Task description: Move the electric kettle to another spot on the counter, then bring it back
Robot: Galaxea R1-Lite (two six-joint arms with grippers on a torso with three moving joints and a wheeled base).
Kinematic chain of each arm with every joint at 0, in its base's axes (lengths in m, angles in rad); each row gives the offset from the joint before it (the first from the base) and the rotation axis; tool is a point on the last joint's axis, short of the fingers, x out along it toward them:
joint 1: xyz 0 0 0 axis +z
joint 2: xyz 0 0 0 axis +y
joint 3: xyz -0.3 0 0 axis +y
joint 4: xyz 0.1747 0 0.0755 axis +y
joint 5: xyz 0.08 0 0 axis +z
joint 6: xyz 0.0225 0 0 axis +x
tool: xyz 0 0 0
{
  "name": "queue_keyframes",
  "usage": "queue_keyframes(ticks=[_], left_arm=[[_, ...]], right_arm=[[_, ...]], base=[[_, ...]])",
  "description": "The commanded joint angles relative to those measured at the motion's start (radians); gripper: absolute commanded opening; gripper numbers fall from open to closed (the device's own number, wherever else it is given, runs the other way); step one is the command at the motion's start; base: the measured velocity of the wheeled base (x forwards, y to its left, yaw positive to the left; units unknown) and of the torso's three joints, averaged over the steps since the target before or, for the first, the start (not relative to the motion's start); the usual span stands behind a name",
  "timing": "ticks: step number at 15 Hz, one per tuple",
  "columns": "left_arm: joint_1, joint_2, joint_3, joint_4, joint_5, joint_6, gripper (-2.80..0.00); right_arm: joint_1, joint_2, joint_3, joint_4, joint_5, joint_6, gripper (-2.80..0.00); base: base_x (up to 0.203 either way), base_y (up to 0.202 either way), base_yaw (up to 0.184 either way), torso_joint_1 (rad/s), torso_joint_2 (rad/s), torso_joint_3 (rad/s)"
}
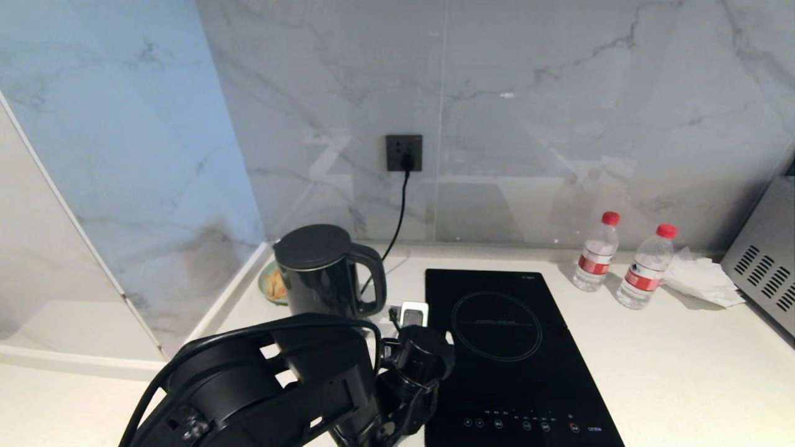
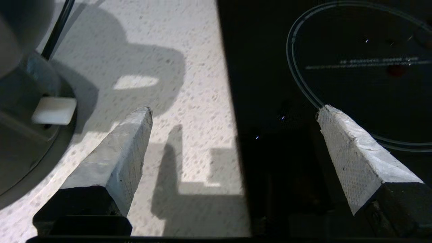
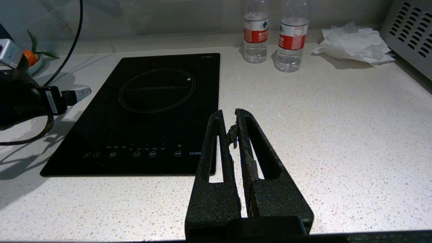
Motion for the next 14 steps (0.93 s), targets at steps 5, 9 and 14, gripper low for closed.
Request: queue_keyframes(ticks=[5, 9, 14], left_arm=[[0.044, 0.026, -0.035, 0.002, 0.034, -0.001, 0.00], [0.061, 0.025, -0.024, 0.000, 0.041, 0.000, 0.00], [0.071, 0.025, -0.015, -0.004, 0.042, 0.001, 0.00]], right_arm=[[0.000, 0.000, 0.000, 0.000, -0.001, 0.000, -2.80], [0.000, 0.000, 0.000, 0.000, 0.000, 0.000, -2.80], [0.000, 0.000, 0.000, 0.000, -0.001, 0.000, -2.80]], base=[[0.000, 0.000, 0.000, 0.000, 0.00, 0.000], [0.000, 0.000, 0.000, 0.000, 0.00, 0.000], [0.000, 0.000, 0.000, 0.000, 0.00, 0.000]])
